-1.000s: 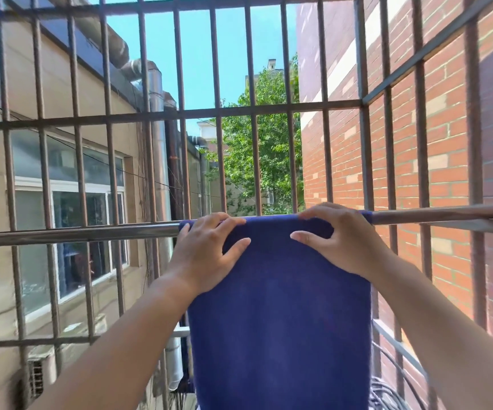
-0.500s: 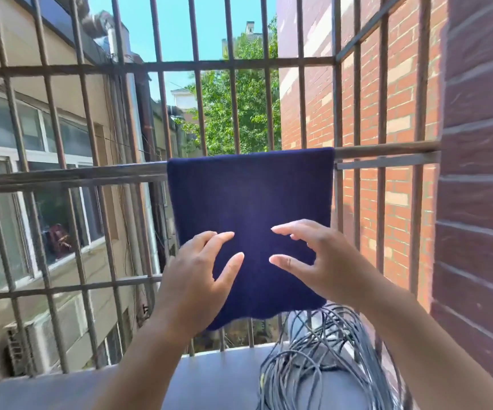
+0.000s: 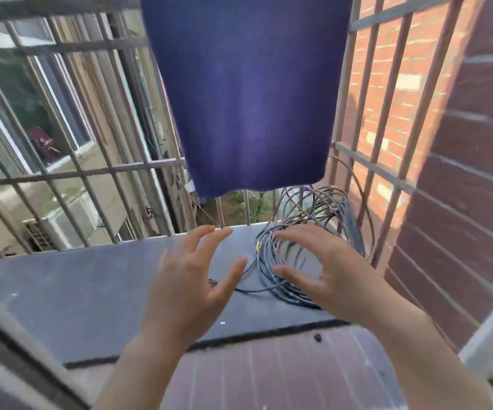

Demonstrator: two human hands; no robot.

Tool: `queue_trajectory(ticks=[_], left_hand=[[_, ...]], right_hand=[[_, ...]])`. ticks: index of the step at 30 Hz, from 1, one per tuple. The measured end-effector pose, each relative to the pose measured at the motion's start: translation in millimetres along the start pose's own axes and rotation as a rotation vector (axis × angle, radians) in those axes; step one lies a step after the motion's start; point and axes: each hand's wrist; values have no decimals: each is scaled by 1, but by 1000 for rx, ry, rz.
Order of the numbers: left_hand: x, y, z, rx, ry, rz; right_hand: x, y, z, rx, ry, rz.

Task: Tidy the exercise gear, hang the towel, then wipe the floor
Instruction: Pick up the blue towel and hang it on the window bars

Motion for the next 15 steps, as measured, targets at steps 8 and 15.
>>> queue_trajectory(ticks=[8, 15], left_hand=[[44, -12, 8, 2, 103, 79], [97, -21, -9, -42, 243, 180]], right_hand=[[32, -31, -1, -46, -84, 162], [52, -37, -3, -22, -11, 354]])
Point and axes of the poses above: each hand's wrist, its own x-axis away from the middle knuckle, its own y-axis out of the back of the hand, z = x × y
